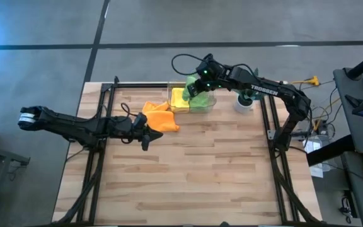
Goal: Fold microfiber towels
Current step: Put the folded green microfiber towel into the transparent bin
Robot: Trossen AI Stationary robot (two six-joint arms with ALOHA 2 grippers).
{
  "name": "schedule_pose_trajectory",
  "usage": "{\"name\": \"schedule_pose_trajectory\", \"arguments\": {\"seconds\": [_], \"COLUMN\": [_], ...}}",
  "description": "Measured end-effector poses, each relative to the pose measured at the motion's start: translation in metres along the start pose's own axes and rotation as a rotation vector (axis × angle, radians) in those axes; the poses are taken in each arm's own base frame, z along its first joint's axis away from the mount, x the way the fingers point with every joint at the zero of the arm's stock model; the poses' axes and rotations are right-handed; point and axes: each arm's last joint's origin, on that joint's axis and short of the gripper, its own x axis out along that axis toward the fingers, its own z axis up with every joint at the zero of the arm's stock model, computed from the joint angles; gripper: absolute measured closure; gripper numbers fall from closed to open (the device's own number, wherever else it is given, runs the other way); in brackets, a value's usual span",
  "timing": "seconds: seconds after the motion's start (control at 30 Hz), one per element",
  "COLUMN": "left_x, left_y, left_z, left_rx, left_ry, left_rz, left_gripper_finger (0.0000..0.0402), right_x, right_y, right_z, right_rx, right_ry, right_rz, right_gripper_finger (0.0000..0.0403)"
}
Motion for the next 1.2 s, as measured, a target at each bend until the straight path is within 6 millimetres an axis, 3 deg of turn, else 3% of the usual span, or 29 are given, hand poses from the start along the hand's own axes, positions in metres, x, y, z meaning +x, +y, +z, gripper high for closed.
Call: {"name": "schedule_pose_trajectory", "arguments": {"seconds": [0.43,0.6,0.73,1.0,1.1,1.2], "left_x": [0.000,0.000,0.000,0.000,0.000,0.000], "left_y": [0.000,0.000,0.000,0.000,0.000,0.000], "left_z": [0.000,0.000,0.000,0.000,0.000,0.000], "left_rx": [0.021,0.023,0.023,0.024,0.024,0.024], "left_ry": [0.000,-0.001,-0.001,-0.002,0.002,0.007], "left_rz": [0.001,0.003,0.003,0.006,0.002,-0.003], "left_gripper_finger": [0.0402,0.0402,0.0402,0.0402,0.0402,0.0402], "right_x": [0.029,0.039,0.035,0.051,0.043,0.022], "right_y": [0.019,0.036,0.045,0.036,0.035,0.030], "right_z": [0.010,-0.004,-0.013,-0.044,-0.054,-0.067], "right_rx": [0.343,0.371,0.450,0.655,0.606,0.567], "right_ry": [-0.152,-0.183,-0.249,-0.220,-0.226,-0.261], "right_rz": [0.124,0.051,-0.016,-0.004,0.069,0.070], "right_gripper_finger": [0.0394,0.0394,0.0394,0.0394,0.0394,0.0394]}}
